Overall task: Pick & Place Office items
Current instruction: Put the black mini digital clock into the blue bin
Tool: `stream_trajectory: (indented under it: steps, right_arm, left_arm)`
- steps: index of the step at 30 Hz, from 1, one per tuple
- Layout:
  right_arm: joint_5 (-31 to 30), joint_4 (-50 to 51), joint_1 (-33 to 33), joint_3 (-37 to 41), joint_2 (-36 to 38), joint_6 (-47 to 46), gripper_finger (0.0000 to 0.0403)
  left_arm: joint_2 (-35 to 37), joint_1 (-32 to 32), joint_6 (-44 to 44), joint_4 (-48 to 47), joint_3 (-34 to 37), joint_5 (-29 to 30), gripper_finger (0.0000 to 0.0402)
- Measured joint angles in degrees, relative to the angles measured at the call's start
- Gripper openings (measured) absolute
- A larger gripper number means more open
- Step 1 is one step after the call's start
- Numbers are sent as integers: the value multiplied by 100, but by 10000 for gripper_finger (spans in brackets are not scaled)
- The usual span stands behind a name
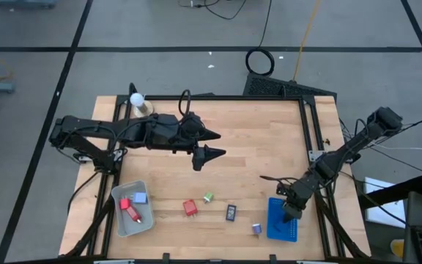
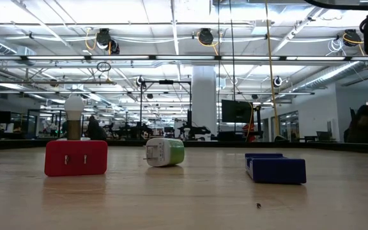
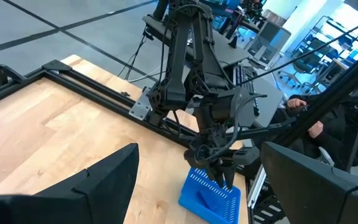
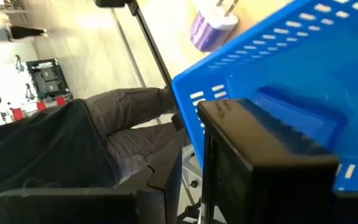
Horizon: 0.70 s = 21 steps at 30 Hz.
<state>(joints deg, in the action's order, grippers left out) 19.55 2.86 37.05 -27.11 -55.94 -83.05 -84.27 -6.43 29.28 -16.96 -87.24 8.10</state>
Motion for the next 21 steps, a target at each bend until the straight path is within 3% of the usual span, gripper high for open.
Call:
stream_trajectory:
  steps: [6, 15, 21]
  right_arm:
    - [-4, 44, 148, 0, 0, -22, 104]
    - [-20, 47, 176, 0, 0, -24, 179]
    - [-20, 48, 176, 0, 0, -26, 206]
  left_arm:
    - [0, 40, -9, 1, 0, 0, 337]
    - [0, 73, -9, 3, 0, 0, 337]
    - [-2, 71, -9, 5, 0, -2, 337]
